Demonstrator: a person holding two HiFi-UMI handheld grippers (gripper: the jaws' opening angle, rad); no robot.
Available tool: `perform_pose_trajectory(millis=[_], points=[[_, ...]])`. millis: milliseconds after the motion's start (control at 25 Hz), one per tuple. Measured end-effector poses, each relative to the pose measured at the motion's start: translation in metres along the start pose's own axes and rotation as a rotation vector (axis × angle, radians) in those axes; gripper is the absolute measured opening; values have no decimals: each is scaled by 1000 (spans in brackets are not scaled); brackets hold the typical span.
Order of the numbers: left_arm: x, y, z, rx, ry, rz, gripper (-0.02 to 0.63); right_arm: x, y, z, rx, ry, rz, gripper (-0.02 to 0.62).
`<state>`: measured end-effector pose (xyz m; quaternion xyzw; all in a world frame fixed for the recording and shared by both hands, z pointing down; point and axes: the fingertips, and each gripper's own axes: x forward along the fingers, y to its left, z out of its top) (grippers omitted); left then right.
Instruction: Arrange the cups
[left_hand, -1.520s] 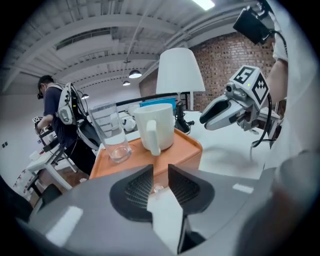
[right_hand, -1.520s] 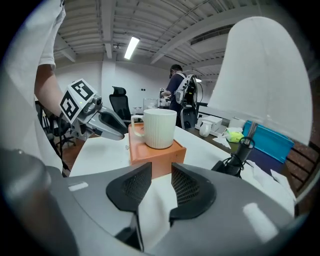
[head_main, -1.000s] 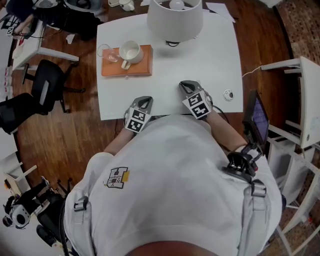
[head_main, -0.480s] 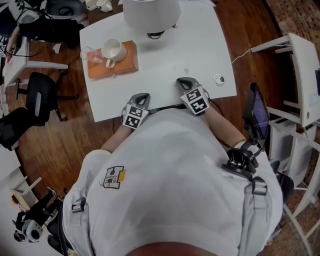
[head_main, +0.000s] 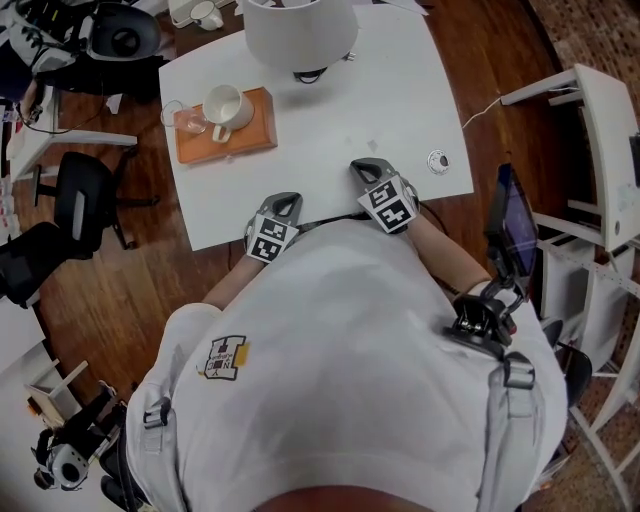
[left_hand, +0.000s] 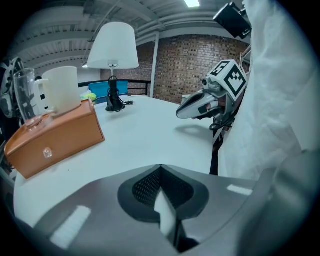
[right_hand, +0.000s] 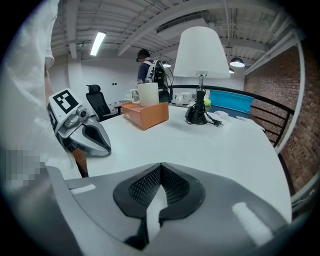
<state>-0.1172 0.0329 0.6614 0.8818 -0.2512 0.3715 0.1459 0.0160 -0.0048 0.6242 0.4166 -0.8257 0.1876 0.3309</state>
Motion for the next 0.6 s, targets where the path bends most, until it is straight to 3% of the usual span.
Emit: perform_pose_trajectory(millis=[120, 280, 600], points=[[1, -1, -1, 23, 12, -8, 0, 0, -2, 3, -3, -6, 2, 0], [-1, -5, 4, -27, 6, -10, 0, 1, -2, 7, -9, -15, 5, 0], [9, 13, -12, -47, 24, 16, 0, 24, 2, 8, -25, -15, 35, 0]])
